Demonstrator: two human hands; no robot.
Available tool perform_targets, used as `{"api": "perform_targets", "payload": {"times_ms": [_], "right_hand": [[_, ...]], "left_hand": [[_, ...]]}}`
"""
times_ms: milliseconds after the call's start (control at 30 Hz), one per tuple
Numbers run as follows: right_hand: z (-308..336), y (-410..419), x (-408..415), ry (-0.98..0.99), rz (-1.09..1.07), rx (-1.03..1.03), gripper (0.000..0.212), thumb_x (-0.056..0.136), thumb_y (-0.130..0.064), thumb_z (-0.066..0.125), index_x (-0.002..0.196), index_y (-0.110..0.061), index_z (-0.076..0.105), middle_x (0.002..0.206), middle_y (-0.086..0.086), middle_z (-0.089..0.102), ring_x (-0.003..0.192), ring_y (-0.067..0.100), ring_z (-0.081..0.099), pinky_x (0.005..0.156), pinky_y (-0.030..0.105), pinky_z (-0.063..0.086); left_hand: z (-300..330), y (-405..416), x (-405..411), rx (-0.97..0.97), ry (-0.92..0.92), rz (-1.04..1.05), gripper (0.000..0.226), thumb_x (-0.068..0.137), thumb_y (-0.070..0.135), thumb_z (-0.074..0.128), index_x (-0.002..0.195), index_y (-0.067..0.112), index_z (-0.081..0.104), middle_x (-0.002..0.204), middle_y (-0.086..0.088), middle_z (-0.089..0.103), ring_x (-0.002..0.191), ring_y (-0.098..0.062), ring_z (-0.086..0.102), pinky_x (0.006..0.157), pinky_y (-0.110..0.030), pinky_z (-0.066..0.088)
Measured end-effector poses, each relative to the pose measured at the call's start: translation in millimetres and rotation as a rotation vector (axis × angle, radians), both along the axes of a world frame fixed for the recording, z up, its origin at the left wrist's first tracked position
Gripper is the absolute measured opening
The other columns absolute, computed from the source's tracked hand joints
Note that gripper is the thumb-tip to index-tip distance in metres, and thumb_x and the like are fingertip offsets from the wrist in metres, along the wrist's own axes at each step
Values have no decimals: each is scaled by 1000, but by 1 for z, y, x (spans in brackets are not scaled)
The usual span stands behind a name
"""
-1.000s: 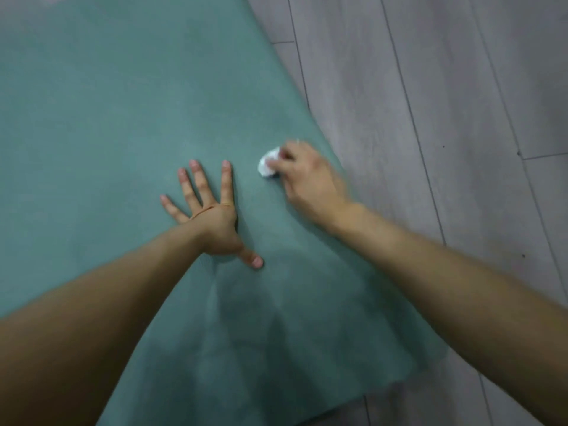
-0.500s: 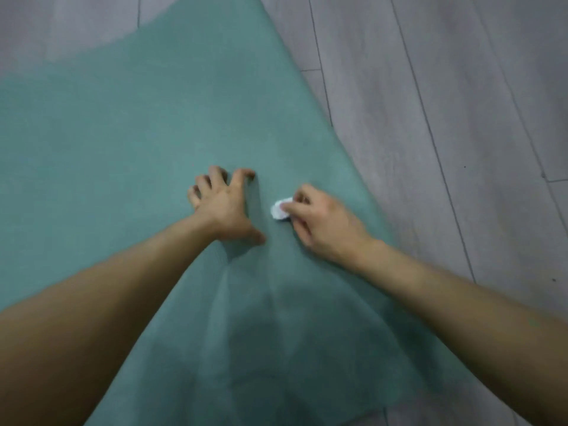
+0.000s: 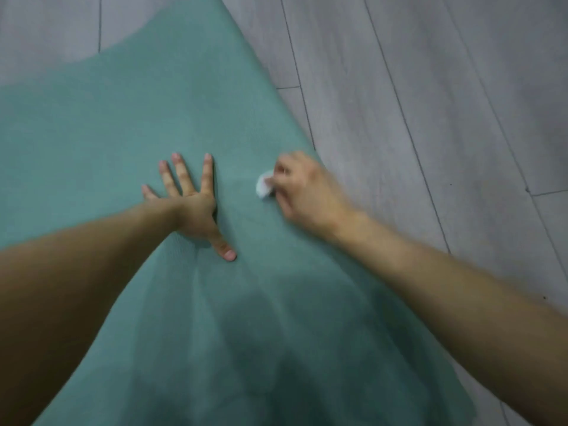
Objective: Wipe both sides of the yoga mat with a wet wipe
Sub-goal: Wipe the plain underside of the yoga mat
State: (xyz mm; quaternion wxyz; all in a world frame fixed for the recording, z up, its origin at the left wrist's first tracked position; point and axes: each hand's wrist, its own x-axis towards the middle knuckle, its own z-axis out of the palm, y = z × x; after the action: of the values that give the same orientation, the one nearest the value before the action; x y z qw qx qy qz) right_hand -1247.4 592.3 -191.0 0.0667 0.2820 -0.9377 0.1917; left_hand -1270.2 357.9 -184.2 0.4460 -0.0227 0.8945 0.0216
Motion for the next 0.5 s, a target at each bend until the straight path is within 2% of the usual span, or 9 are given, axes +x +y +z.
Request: {"api": "perform_targets", "payload": {"times_ms": [67,133,200,267,300,333,400,500], "right_hand": [[0,-4,75,-153,166,-45,19,92,-7,61,104,-10,75,90,10,57,85,32,53,72,45,48],[-2,-6,101,-149,322,30,17,95,-5,59,105,-7,73,88,9,56,83,29,49,71,43,45],[-6,-20,40,0,292,67,13,93,-10,63,99,-10,75,87,8,58,85,30,51,70,44,44],[-3,-42,-38,109,134,56,17,93,-15,62,95,-12,78,89,11,60,90,34,55,71,47,49],[-1,-48,-68,93,46,55,21,94,-16,60,95,-12,80,92,12,60,92,35,56,73,48,51],[1,-53,-82,28,-27,61,23,94,-16,58,97,-13,81,94,12,60,93,36,57,74,49,52],[0,-50,-58,-101,-46,54,23,91,-15,58,97,-15,81,93,10,58,91,34,56,72,48,52],[4,-13,38,-296,129,-21,24,91,-20,55,98,-16,78,90,5,54,84,30,56,66,45,52]], "left_hand": [[-1,-1,-5,4,-24,-17,195,7,87,85,123,39,-64,135,-24,-65,134,-52,-51,111,-84,-5],[-2,0,-8,-9,-53,-28,192,16,86,87,122,36,-65,132,-27,-66,133,-55,-50,110,-85,-5],[0,2,-10,-27,-60,-26,192,19,86,87,122,35,-65,131,-29,-65,132,-56,-49,109,-85,-5],[1,3,-9,-12,-68,-8,192,18,85,88,122,36,-65,130,-27,-67,131,-54,-52,109,-86,-6],[1,1,-9,1,-68,-2,192,17,84,89,122,38,-65,130,-25,-68,130,-53,-53,109,-85,-8],[2,0,-9,8,-70,1,192,16,84,89,121,39,-65,129,-24,-69,129,-52,-54,109,-85,-8],[3,1,-8,14,-77,5,192,16,84,89,121,39,-65,129,-24,-69,129,-51,-54,109,-85,-9],[3,2,-6,12,-76,-5,191,20,82,90,122,36,-65,129,-25,-69,130,-51,-54,110,-84,-9]]}}
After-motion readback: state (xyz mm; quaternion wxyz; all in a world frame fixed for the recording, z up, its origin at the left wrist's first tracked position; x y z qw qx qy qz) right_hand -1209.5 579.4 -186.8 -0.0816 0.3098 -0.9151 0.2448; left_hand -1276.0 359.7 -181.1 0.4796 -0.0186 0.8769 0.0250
